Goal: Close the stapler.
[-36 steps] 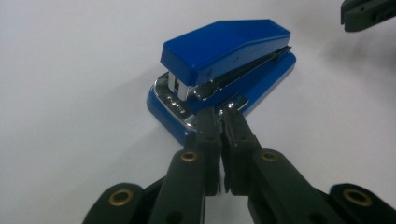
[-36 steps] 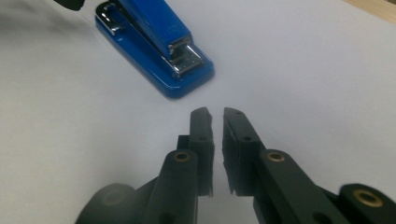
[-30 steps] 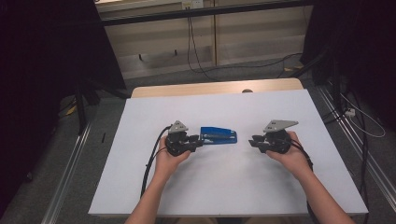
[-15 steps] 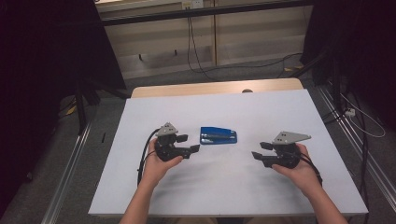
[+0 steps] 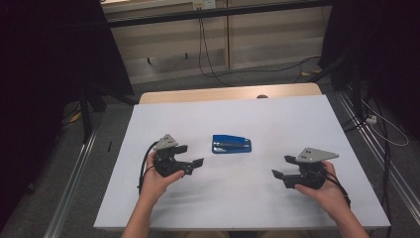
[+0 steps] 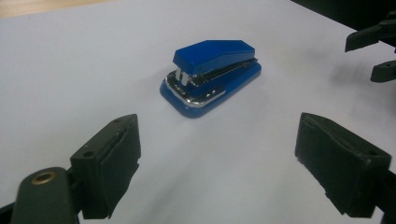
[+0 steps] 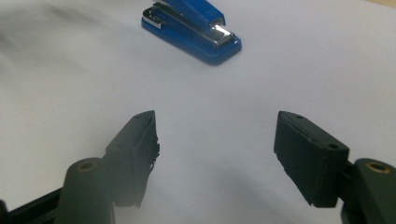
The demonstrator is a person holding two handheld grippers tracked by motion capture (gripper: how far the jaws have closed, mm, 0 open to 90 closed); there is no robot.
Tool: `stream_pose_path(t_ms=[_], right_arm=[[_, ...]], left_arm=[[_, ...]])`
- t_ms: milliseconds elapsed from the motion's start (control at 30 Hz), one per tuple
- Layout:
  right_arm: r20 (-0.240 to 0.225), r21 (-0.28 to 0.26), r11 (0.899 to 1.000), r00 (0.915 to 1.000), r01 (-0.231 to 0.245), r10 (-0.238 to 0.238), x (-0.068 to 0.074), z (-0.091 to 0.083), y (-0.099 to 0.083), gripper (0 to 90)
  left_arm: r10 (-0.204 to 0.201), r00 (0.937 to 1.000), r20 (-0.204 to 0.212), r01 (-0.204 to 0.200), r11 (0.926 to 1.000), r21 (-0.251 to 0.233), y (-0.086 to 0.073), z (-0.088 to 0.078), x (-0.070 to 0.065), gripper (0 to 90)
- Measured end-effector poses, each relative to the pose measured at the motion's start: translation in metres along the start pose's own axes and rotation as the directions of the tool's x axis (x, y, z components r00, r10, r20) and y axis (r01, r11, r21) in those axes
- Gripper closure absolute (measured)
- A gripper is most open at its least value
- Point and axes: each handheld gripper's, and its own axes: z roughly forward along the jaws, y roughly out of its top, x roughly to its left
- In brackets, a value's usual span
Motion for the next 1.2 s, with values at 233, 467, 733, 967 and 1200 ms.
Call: stream_pose_path(t_ms=[233, 467, 733, 967, 1200], right_arm=[[0.002, -0.001, 1.0, 0.9999, -0.012, 0.012, 0.002, -0.008, -0.008, 24.8], [0.012, -0.006, 1.0, 0.9998, -0.014, 0.014, 0.002, -0.014, -0.013, 21.6], [0.017, -0.015, 1.0, 0.9998, -0.011, 0.011, 0.004, -0.021, -0.018, 20.0], [0.01, -0.025, 1.0, 0.9999, -0.013, 0.014, 0.004, -0.023, -0.022, 18.4], [0.004, -0.026, 1.0, 1.0, -0.001, 0.001, 0.006, -0.022, -0.022, 17.9]], left_arm=[[0.015, 0.9999, -0.007, -0.015, 0.9999, 0.0, -0.012, -0.012, 0.003, 10.5], [0.025, 0.9994, -0.025, -0.025, 0.9996, 0.011, -0.022, -0.022, 0.004, 9.6], [0.038, 0.9983, -0.045, -0.038, 0.9992, 0.01, -0.031, -0.035, 0.007, 9.4], [0.03, 0.9972, -0.068, -0.029, 0.9995, 0.01, -0.039, -0.049, 0.012, 9.2], [0.02, 0.9964, -0.082, -0.019, 0.9997, 0.015, -0.048, -0.059, 0.018, 9.0]])
